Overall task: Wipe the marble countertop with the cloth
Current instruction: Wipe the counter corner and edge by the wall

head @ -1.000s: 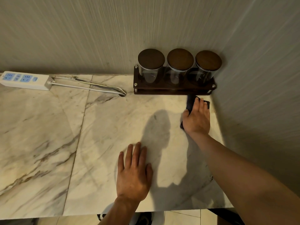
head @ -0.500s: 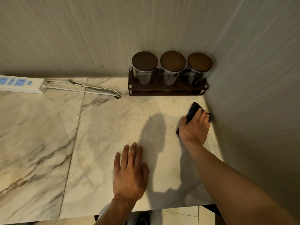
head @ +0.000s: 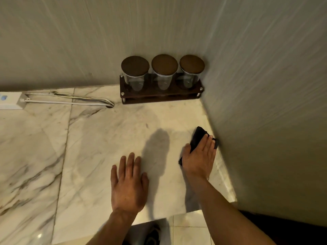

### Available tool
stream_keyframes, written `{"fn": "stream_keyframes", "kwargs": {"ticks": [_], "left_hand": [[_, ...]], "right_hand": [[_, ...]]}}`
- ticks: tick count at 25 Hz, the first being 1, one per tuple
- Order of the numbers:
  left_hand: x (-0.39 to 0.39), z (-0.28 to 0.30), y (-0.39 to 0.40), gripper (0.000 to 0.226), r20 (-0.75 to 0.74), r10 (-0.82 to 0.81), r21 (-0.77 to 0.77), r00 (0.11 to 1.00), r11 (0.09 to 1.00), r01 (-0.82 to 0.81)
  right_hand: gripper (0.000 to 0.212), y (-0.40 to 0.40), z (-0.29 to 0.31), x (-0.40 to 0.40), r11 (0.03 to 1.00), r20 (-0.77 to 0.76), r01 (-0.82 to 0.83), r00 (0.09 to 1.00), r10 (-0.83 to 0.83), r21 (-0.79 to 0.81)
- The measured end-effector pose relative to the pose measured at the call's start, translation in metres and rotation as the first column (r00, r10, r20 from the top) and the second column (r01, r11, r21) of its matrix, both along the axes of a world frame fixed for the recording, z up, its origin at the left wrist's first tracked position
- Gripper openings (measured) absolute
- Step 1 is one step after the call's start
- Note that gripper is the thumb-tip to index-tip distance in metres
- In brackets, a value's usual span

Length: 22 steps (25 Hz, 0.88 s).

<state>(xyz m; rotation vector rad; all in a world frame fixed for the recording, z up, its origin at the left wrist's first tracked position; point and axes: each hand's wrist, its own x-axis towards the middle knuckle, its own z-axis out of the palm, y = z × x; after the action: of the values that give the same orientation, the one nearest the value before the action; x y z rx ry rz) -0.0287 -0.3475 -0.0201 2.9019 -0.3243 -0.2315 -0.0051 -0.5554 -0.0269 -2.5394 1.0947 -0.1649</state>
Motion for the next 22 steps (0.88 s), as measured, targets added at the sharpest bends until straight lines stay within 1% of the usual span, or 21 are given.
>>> {"fn": "stream_keyframes", "kwargs": {"ticks": [9, 14, 17, 22], "left_hand": [[0.000, -0.005, 0.001, 0.065, 0.013, -0.006, 0.020, 1.000, 1.000, 0.006], [0.000, -0.005, 0.001, 0.065, 0.029, -0.019, -0.027, 0.999, 0.999, 0.020], [-0.002, -0.005, 0.003, 0.064, 0.026, -0.032, -0.055, 0.999, 0.998, 0.033], [0.000, -0.007, 0.005, 0.063, 0.045, -0.035, -0.088, 0.998, 0.995, 0.039]], "right_hand": [[0.064, 0.014, 0.002, -0.055, 0.998, 0.056, 0.058, 0.997, -0.058, -0.001], [0.065, 0.018, 0.001, -0.084, 0.998, 0.049, 0.060, 0.997, -0.059, -0.003], [0.067, 0.020, 0.001, -0.100, 0.996, 0.041, 0.091, 0.995, -0.091, 0.009], [0.067, 0.026, 0.001, -0.125, 0.987, 0.091, 0.148, 0.984, -0.153, 0.058]]}}
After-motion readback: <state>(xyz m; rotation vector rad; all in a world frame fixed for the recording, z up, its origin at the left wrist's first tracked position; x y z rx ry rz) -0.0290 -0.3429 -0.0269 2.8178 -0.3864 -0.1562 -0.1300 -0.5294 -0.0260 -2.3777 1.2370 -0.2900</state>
